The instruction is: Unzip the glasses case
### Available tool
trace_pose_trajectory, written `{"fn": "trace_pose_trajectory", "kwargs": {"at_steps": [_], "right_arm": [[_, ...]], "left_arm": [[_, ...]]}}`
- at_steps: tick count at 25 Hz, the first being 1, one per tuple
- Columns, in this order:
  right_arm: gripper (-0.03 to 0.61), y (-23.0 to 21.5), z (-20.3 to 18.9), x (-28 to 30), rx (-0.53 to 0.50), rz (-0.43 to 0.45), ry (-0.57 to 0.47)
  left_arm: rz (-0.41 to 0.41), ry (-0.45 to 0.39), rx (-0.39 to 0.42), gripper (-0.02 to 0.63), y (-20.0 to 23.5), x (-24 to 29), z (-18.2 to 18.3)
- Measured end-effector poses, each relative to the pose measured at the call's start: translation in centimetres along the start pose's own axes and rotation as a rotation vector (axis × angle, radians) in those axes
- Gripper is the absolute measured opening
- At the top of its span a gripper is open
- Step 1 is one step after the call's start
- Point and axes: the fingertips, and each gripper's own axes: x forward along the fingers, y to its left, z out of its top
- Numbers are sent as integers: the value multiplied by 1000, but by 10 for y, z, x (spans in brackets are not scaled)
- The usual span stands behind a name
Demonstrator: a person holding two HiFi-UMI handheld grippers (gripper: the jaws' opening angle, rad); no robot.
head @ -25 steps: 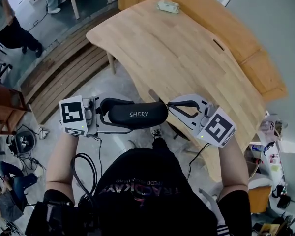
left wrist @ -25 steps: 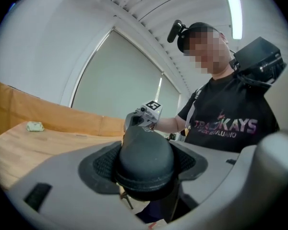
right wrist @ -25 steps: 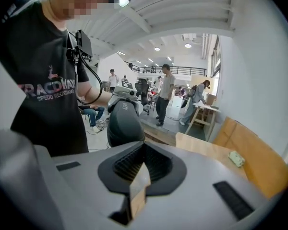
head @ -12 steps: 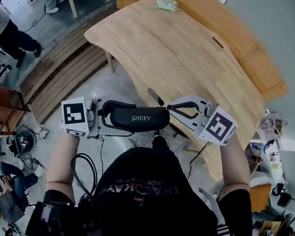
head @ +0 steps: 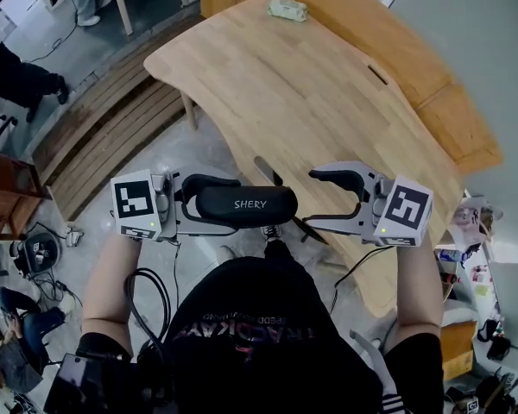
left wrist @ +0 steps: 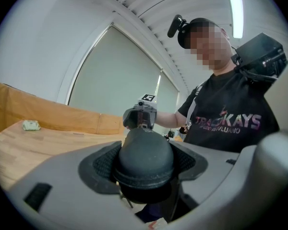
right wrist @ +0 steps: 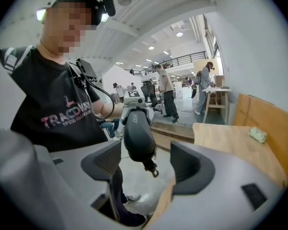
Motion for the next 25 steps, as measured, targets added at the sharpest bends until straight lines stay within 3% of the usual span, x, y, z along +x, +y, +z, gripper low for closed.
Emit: {"fn": "trace_pose_trajectory", "kwargs": {"at_steps": [3, 8, 12, 16, 20, 25], "right_arm": [[353, 11, 1, 6, -81, 15, 107], [383, 4, -15, 37, -249, -42, 281], [387, 6, -39, 52, -299, -5, 380], [372, -5, -51, 58, -282, -9, 383], [328, -13, -56, 52, -239, 4, 322], [314, -33, -74, 31, -200, -4, 298]], "left_arm": [[0, 20, 24, 311, 5, 12, -1], [-19, 65, 38, 311, 13, 40, -9], [-34, 63, 20, 311, 18, 56, -14], [-37, 63, -2, 313, 24, 64, -16], [-25, 69, -25, 319, 32, 71, -18], [45, 70, -41, 319, 54, 76, -22]]}}
